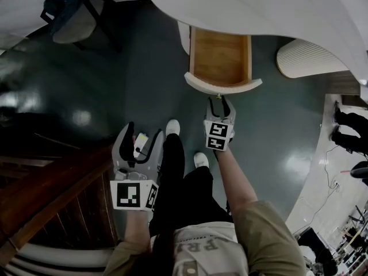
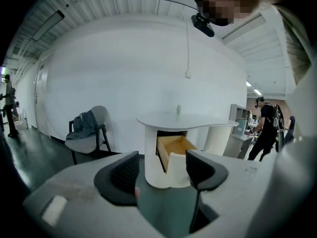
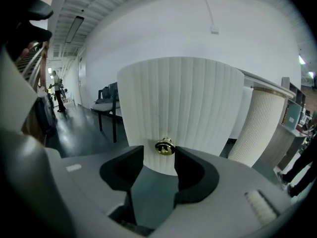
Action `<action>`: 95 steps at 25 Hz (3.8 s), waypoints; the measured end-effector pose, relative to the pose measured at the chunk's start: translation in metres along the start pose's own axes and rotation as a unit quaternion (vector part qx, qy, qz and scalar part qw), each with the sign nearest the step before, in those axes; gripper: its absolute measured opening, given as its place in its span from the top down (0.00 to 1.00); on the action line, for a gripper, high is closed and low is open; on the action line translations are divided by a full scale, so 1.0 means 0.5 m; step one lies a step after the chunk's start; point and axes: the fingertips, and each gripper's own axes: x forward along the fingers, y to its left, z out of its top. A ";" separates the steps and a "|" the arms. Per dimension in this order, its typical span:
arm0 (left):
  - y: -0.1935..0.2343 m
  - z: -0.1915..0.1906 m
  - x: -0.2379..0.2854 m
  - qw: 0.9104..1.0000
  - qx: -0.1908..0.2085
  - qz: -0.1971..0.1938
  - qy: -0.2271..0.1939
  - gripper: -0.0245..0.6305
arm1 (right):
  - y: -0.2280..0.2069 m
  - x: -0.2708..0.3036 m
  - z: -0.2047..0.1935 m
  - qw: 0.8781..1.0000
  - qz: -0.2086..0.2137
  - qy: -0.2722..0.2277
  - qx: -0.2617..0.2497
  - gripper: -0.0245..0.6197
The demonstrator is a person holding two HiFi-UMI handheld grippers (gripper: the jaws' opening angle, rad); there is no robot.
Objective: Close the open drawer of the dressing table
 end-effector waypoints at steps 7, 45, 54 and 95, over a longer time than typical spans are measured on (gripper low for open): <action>0.007 -0.009 0.001 1.000 -0.001 0.002 0.003 0.49 | -0.018 0.002 -0.001 1.000 -0.027 0.002 0.006 0.78; 0.048 -0.040 0.132 0.999 0.002 -0.031 -0.013 0.49 | -0.041 0.096 0.061 0.998 0.006 -0.046 0.045 0.79; 0.062 -0.062 0.161 0.999 -0.001 -0.040 -0.004 0.49 | -0.051 0.131 0.084 0.996 0.011 -0.055 0.070 0.79; 0.126 -0.093 0.237 0.999 -0.016 -0.037 0.001 0.49 | -0.080 0.239 0.164 0.988 0.031 -0.082 0.131 0.79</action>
